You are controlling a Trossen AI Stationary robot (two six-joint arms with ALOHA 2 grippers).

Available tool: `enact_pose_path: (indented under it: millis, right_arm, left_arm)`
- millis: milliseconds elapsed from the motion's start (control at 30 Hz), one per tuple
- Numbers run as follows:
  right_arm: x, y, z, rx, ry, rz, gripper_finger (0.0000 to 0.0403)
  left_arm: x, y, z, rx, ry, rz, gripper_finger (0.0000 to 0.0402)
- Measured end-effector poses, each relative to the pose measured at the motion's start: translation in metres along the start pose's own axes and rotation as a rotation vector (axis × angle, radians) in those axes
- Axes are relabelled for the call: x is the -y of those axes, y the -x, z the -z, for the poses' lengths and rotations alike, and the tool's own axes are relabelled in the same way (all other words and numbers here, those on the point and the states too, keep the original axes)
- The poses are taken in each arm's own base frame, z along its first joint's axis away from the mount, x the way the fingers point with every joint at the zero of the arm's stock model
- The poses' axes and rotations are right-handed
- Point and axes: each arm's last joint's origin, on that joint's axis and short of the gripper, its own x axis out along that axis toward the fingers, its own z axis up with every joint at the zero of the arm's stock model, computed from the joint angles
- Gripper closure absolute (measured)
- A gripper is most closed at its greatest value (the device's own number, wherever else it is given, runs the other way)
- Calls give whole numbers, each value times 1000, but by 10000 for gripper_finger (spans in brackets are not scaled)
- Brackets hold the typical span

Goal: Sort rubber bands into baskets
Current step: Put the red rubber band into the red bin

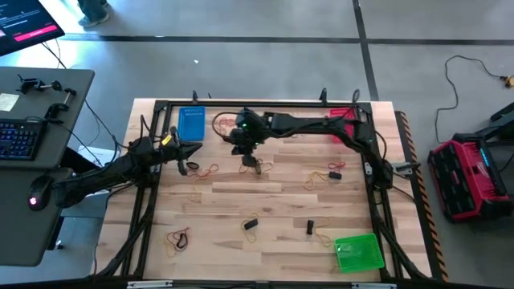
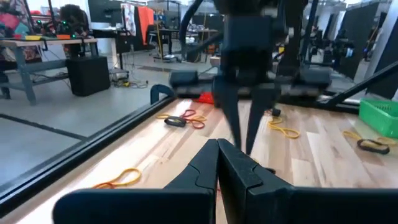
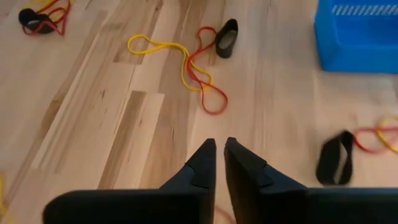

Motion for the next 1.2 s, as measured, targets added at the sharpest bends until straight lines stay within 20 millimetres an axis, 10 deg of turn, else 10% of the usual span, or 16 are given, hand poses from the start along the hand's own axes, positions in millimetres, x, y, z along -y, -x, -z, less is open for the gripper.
enact_pose_path:
  millis: [433,1200]
  right_arm:
    - [-19,-53,-10,28,41,-47,301]
    - [-29,-94,7,71,-1,110,292]
  left_arm:
    - [1,0,-4,38,25,40,401]
    - [1,0,-7,75,35,36,402]
